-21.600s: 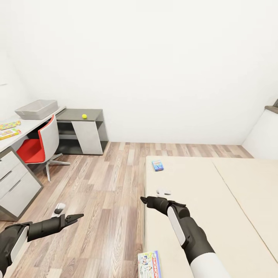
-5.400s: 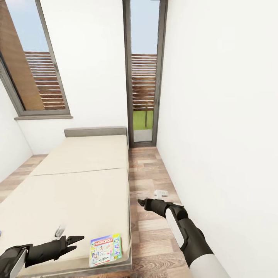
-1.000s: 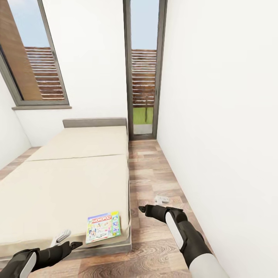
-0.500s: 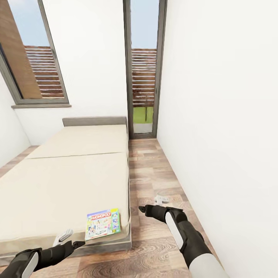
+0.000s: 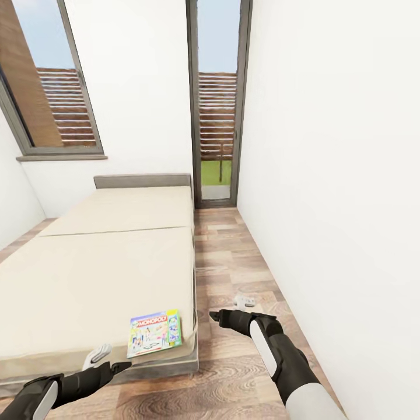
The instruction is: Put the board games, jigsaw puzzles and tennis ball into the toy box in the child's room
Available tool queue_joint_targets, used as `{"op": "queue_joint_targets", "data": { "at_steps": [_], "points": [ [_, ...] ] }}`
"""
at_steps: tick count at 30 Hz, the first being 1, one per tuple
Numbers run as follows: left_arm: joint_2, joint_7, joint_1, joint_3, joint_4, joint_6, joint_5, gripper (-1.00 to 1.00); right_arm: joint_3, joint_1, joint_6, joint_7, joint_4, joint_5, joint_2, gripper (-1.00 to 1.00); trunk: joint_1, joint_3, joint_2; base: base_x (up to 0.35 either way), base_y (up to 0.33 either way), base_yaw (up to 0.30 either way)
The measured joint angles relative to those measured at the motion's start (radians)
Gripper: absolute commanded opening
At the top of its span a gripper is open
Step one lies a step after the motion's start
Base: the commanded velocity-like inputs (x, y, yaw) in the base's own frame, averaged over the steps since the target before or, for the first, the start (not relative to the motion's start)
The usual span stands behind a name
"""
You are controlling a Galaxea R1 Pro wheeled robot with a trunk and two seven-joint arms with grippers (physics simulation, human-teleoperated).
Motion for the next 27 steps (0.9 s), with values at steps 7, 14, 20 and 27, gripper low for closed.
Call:
{"op": "queue_joint_targets", "data": {
  "at_steps": [7, 14, 20, 27],
  "points": [
    [0.002, -0.028, 0.000, -0.001, 0.000, -0.001, 0.000, 1.00, 0.000, 0.000, 0.000, 0.000, 0.000, 0.000, 0.000, 1.00, 0.027, -0.022, -0.049, 0.000, 0.000, 0.000],
    [0.006, -0.124, 0.000, -0.003, 0.000, -0.006, -0.001, 1.00, 0.000, 0.000, 0.000, 0.000, 0.000, 0.000, 0.000, 1.00, 0.054, -0.044, -0.098, 0.000, 0.000, 0.000],
    [0.009, -0.220, 0.000, -0.004, 0.000, -0.025, -0.004, 1.00, 0.000, 0.000, 0.000, 0.000, 0.000, 0.001, 0.000, 1.00, 0.077, -0.063, -0.140, 0.000, 0.000, 0.000],
    [0.012, -0.250, 0.000, -0.003, 0.000, -0.028, -0.005, 1.00, 0.000, 0.000, 0.000, 0.000, 0.000, 0.002, 0.000, 1.00, 0.104, -0.085, -0.189, 0.000, 0.000, 0.000]
  ]
}}
